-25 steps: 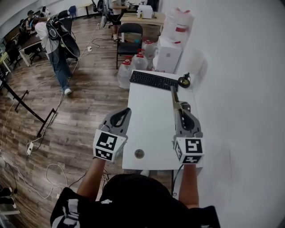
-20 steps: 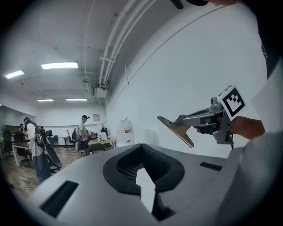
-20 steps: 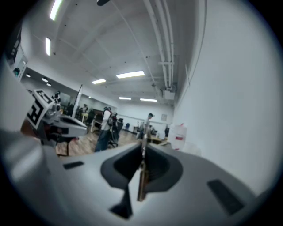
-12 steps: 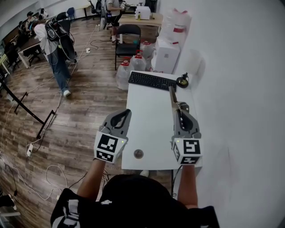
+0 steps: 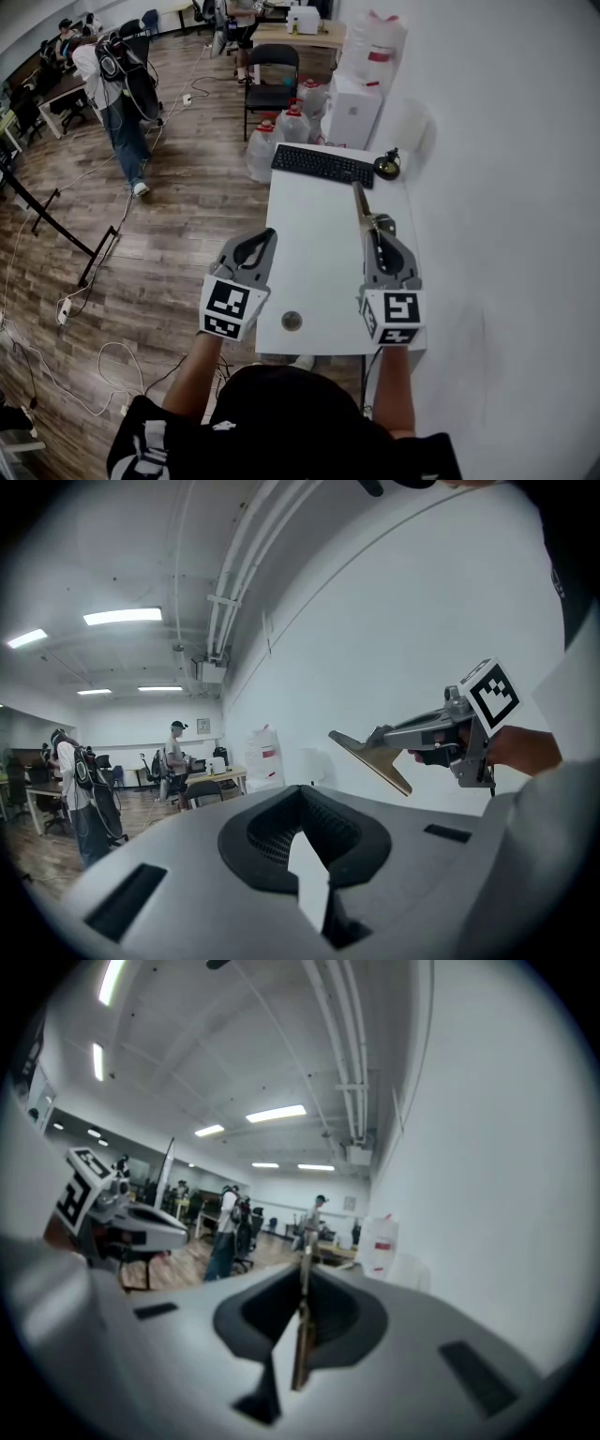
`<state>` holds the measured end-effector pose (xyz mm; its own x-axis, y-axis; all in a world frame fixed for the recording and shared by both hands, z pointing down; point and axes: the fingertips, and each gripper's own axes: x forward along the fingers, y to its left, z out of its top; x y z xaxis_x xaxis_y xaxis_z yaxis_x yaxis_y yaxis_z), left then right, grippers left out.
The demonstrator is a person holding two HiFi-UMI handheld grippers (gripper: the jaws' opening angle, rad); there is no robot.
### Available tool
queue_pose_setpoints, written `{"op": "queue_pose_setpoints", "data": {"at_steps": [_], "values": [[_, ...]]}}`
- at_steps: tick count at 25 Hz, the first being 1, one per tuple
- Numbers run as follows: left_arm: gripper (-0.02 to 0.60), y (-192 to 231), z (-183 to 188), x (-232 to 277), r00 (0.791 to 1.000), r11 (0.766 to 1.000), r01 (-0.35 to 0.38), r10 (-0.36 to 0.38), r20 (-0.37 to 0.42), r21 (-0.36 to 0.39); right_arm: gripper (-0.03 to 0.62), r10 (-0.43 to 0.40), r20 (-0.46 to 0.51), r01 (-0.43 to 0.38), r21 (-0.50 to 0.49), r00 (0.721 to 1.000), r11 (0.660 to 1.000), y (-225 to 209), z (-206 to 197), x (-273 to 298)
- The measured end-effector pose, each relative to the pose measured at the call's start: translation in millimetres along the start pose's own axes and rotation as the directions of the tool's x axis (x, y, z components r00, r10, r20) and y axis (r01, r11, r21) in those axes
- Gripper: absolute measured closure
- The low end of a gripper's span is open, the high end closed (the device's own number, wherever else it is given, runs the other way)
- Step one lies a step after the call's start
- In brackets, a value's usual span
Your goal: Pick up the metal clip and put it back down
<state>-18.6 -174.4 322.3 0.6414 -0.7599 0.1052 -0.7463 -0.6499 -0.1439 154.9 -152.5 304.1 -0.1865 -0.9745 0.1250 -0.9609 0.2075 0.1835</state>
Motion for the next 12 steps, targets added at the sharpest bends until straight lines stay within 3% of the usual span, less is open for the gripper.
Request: {"op": "queue_pose_setpoints", "data": {"at_steps": [12], "values": [[0.557,-14.1,-28.5,21.1,0.998,0.999,0.018,-0.019,-0.066,-0.029,0.549,0.051,-0.117,-0.049,0.023,0.992,0.999,-0.5,-48.9,15.0]]}}
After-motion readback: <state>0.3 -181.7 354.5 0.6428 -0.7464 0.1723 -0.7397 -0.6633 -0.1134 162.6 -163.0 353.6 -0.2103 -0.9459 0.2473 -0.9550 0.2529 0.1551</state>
